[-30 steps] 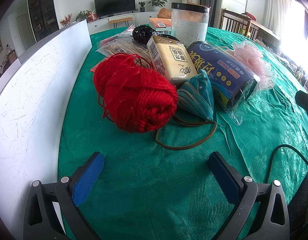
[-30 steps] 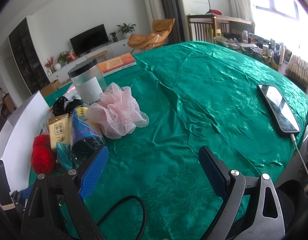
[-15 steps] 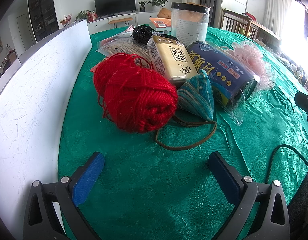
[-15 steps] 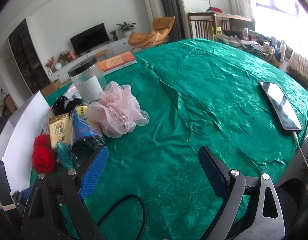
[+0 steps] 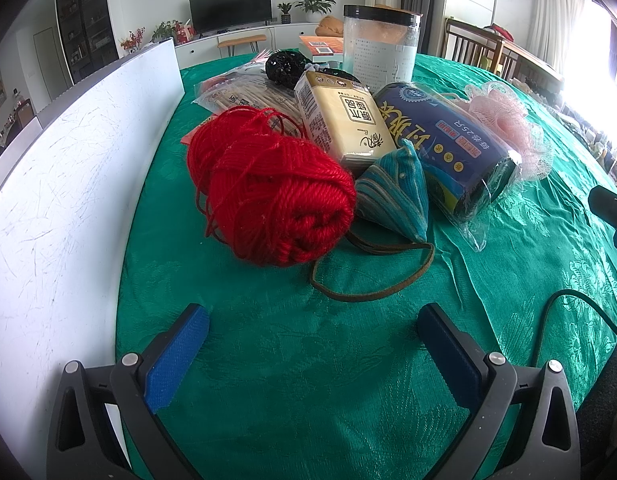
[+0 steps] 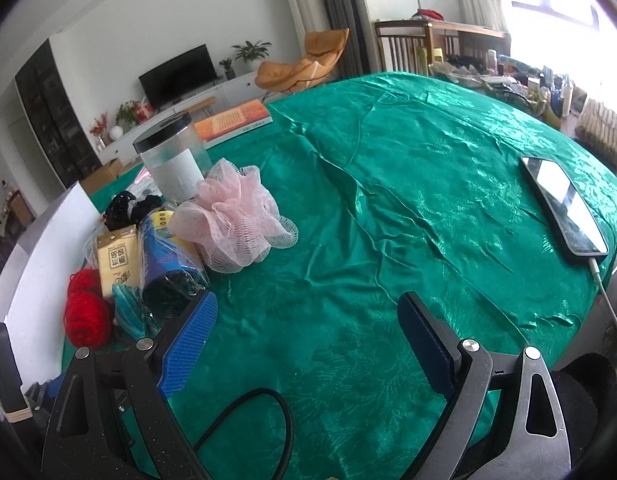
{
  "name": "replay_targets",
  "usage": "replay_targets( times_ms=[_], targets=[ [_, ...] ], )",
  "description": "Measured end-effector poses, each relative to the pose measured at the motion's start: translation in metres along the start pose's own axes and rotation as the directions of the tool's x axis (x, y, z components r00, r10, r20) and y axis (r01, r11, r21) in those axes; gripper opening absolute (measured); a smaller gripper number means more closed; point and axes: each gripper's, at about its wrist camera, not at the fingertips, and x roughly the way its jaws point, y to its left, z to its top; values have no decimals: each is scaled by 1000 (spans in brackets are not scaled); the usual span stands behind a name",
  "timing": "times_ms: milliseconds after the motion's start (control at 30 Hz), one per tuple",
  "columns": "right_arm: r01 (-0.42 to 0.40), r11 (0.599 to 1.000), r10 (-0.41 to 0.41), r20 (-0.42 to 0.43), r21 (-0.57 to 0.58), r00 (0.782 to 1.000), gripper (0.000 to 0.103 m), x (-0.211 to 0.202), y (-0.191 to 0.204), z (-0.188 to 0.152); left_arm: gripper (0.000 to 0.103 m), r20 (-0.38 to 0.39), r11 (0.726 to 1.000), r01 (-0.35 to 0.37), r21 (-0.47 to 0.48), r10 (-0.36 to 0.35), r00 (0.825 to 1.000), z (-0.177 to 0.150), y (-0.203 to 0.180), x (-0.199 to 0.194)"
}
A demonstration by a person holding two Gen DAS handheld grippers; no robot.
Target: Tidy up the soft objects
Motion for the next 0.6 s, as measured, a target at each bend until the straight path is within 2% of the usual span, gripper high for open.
replay_targets(
  times_ms=[600],
  targets=[
    [-8,1000,9,-7,17,1000,93,6,-10,8,103,-1,1000,0,1,0,1000,0,0,0]
  ],
)
